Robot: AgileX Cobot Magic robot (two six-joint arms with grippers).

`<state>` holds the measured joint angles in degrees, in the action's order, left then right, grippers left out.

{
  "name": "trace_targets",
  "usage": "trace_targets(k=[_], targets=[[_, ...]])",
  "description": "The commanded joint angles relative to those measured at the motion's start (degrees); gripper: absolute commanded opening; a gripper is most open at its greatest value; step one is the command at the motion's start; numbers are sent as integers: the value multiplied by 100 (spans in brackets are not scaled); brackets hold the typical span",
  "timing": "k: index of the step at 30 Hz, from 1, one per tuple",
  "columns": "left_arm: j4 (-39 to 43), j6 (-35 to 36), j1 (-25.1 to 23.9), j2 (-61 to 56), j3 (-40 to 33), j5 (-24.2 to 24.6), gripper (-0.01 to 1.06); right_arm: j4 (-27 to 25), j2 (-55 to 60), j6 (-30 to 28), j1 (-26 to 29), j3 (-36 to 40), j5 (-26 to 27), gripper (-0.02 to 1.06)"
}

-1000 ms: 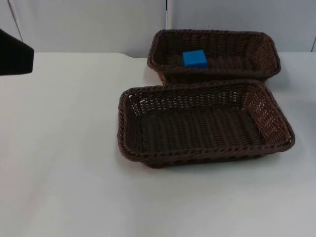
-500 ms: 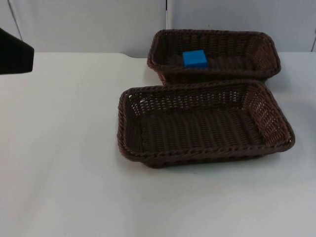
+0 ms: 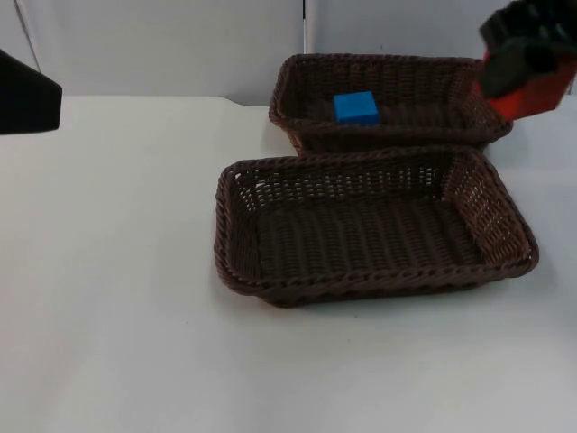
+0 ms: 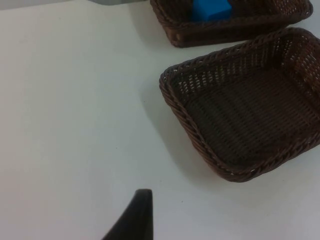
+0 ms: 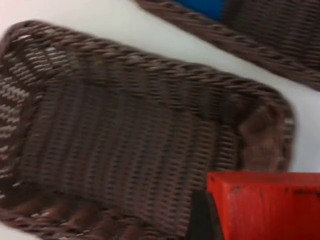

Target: Pick up one cube with the left hand and place it into the upper basket. Pick up one cube with the right hand and place it into the lower basket.

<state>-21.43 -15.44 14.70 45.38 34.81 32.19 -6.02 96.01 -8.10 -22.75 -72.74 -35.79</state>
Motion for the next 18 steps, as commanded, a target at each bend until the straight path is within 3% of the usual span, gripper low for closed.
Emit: trace_targets(k=[1,7,18], targets=[[36,35,-8,-42,-25,-83,105,-11,-95,-57,-220,-18,8,0],[36,35,-8,-42,-25,-83,105,-11,-95,-153,-589,-18,109,0],[36,35,-8,-42,-25,-60,105,-11,4,-210,-598,-18,396,0]])
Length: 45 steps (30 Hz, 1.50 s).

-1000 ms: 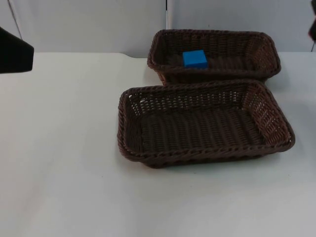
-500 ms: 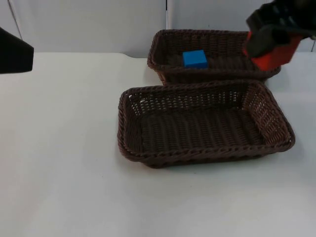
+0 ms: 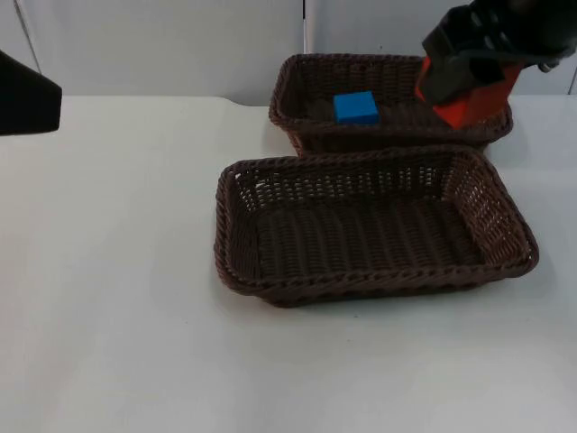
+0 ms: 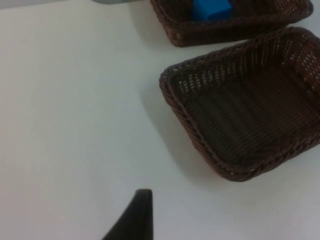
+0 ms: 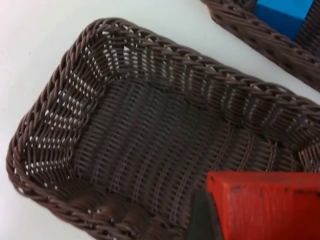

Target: Pick up one cube with the left hand and place it into the upper basket. Pick up one cube with the right hand and place it into the lower basket.

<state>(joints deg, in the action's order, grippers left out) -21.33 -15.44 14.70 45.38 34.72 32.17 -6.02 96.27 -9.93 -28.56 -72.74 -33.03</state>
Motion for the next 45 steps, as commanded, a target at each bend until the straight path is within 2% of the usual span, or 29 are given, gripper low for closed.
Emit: trace_targets(k=[1,22,36,43,45], targets=[[26,35,-8,-42,-16,-57,105,-11,37,-27,-17,-18,193,0],[26,35,-8,-42,-16,-57,105,-209,1804,23,-17,-18,1336,0],[26,35,-8,-42,-16,-57,105,-219,2447,23,-17,-18,1849,0],[26,35,-8,-42,-16,-57,105,-206,2573,23,-17,-18,1931,0],[26,35,-8,-42,-16,-57,105,-206,2573,23,-17,-18,1939,4]])
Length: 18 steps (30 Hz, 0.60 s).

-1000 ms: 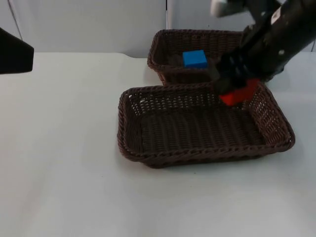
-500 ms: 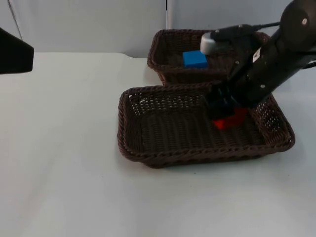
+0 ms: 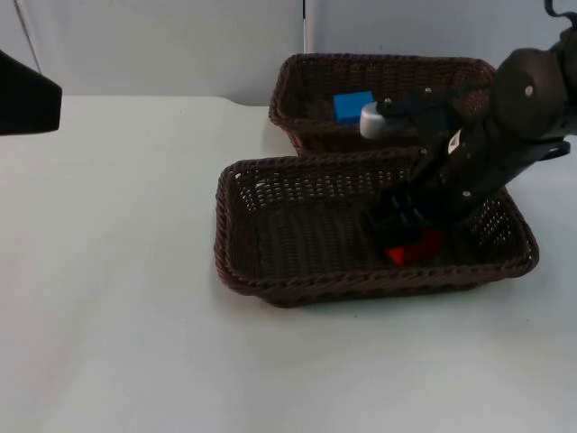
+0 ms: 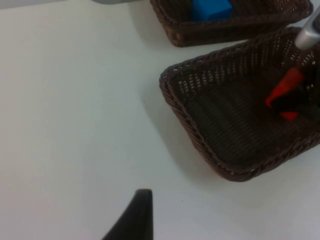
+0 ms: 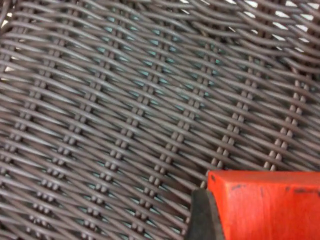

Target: Pick up one cube with the left hand and place it into the upper basket. Pick up one cube with the right hand and place it into the lower basket.

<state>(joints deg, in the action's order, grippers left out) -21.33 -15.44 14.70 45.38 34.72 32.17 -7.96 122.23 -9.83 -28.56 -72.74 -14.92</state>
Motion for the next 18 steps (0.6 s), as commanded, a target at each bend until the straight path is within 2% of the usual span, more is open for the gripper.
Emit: trace_targets(k=[1,2,5,6,8,11,12,15,18], targets=[[26,35,-8,-42,-16,-57,105,-11,-23,12,-17,-18,128,8],[26,35,-8,-42,-16,-57,105,-11,-23,12,-17,-18,128,8],[26,35,-8,-42,-16,-57,105,-11,-23,12,-17,-18,116,25],[26,35,-8,-42,-16,-57,105,-11,-23,12,-17,-18,116,25],[26,35,-8,-42,-16,-57,105,-11,-23,12,-17,-18,116,44],[26,35,-8,-42,-16,-57,105,-11,-23,12,-17,-18,98,65],[26,35,-8,-42,-16,-57,105,-11,-23,12,-17,-18,98,65],[15,35,-8,-42,-16,-59,105,-11,-23,12,-17,-18,98,75],[15,35,-8,-42,-16,-59,105,-11,-23,12,-17,-18,98,76]])
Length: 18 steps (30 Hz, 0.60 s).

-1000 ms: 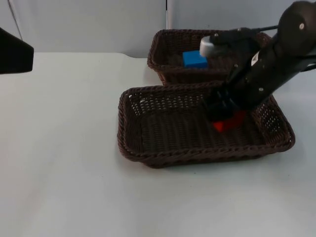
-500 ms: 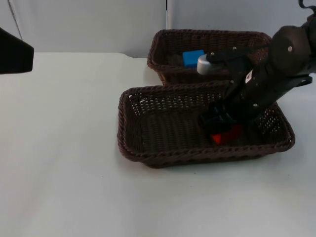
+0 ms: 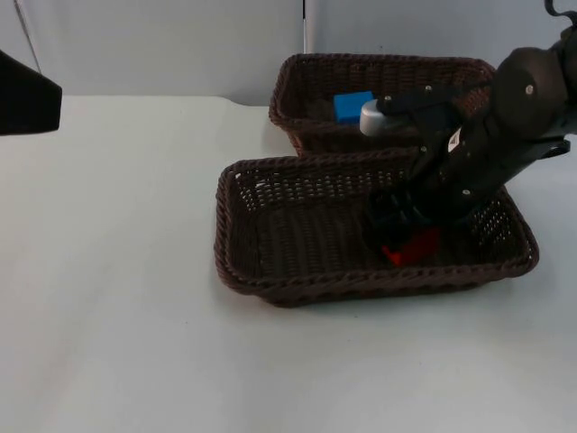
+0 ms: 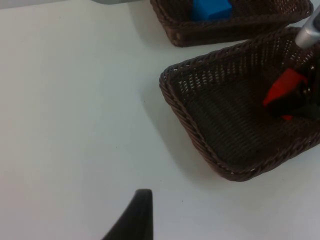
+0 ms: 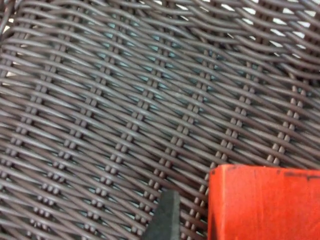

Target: Pick up one cube with the left hand and place it into the upper basket. Pick up one cube with the right hand and place it into the lower basket.

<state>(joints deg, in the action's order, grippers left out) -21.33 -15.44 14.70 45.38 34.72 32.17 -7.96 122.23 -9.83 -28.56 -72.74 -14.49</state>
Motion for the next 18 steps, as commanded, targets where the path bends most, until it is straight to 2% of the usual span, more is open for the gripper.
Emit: trace_targets(k=[1,10,18], targets=[[3,35,-8,-42,-16,-59,105,-11,-23,12,-17,-18,56,76],[-8,35,-8,-42,-16,-59,105,15,-156,12,-17,-18,30,76],[-8,35,-8,-42,-16,-59,105,-137,-1018,12,-17,-18,-186,76]])
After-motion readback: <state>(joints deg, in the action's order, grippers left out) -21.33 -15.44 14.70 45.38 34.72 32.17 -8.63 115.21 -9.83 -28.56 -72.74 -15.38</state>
